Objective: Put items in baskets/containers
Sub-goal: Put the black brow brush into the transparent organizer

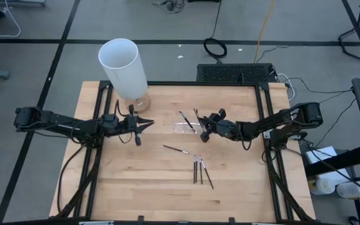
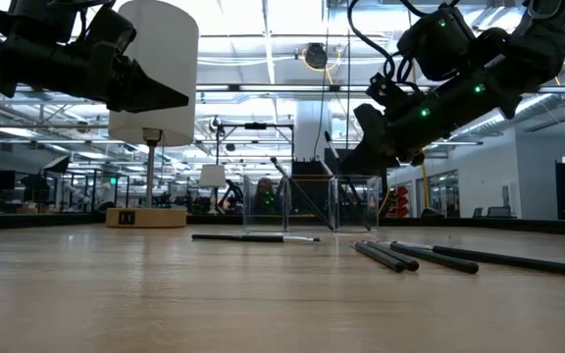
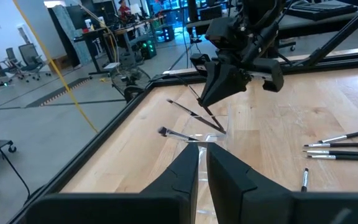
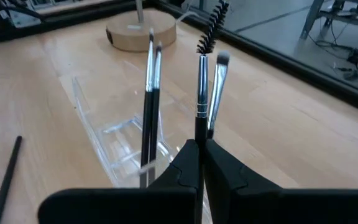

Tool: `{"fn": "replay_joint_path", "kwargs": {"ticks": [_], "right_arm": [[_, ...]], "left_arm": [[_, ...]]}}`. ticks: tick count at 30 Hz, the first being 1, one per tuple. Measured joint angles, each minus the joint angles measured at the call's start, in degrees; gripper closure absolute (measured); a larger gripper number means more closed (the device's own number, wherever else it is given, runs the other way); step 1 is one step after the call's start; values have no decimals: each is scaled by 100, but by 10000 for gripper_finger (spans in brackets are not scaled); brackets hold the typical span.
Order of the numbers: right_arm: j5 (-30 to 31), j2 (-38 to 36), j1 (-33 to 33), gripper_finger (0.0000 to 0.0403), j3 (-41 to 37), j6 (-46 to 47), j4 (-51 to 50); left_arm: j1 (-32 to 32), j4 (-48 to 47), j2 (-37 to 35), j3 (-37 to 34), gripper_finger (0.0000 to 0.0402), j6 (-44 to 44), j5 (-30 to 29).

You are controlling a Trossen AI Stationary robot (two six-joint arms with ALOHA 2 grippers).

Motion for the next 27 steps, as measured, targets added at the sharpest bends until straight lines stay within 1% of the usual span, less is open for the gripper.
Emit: {"fn": "replay_joint_path", "kwargs": {"ticks": [12, 15, 27], "right_arm": [[-5, 0, -13, 403, 0, 30, -87], [-152, 0, -13, 403, 0, 29, -162], [-143, -2, -51, 398, 0, 12, -160]], "left_arm": [[0, 0, 0, 0, 360, -6, 0], [0, 0, 0, 0, 360, -6, 0], [0, -1, 0, 0, 360, 30, 0]]}}
